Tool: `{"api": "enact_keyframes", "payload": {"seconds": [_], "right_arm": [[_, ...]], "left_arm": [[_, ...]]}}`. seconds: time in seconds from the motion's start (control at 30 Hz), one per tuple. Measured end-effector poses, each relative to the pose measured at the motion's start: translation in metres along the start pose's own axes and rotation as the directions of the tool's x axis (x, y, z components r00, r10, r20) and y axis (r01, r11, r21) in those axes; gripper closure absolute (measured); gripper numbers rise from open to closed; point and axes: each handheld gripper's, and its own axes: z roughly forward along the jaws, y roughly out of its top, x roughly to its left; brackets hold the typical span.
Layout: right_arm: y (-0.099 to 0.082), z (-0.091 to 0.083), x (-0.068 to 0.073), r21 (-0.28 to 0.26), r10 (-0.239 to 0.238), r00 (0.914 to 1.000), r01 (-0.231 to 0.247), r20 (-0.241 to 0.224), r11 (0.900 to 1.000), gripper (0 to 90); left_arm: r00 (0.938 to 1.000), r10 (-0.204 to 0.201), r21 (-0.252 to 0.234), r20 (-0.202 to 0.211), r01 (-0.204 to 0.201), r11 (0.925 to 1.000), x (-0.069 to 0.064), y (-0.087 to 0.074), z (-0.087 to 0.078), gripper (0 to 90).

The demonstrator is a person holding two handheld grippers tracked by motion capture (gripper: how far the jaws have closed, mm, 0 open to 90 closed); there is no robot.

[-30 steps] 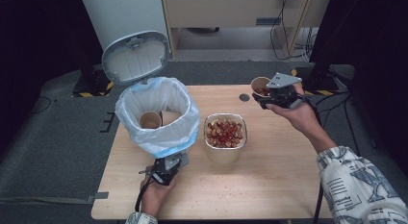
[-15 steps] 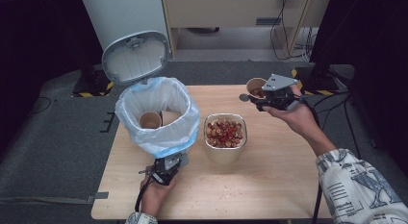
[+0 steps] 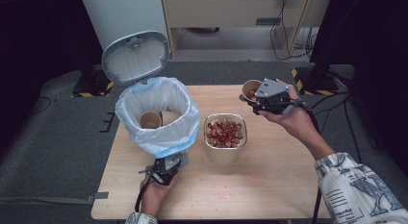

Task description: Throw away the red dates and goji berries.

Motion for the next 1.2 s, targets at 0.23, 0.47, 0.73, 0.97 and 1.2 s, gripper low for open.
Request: {"api": "enact_keyframes", "payload": {"seconds": [0.23,0.47,0.73,0.97,1.2], "right_arm": [[0.004,0.0,0.004,0.007,-0.039,0.9992,0.039,0.005,0.9992,35.5],[0.005,0.001,0.005,0.012,-0.058,0.9983,0.058,0.002,0.9982,35.4],[0.008,0.005,0.012,0.022,-0.084,0.9964,0.084,-0.005,0.9962,35.4],[0.015,0.003,0.017,0.045,-0.17,0.9849,0.169,0.033,0.9846,35.2],[0.02,0.003,0.023,0.07,-0.243,0.9689,0.24,0.044,0.9682,35.2]], "left_arm": [[1.0,0.001,0.0,-0.001,-0.001,1.0,0.0,0.0,0.0,89.8],[1.0,0.003,0.001,0.0,-0.003,1.0,0.0,0.0,0.0,89.8],[1.0,0.0,0.0,0.001,0.0,1.0,0.0,0.0,0.0,89.8],[1.0,-0.004,-0.002,0.002,0.004,1.0,0.0,0.0,0.0,89.8],[1.0,-0.008,-0.005,0.002,0.008,1.0,0.0,0.0,0.0,89.8]]}}
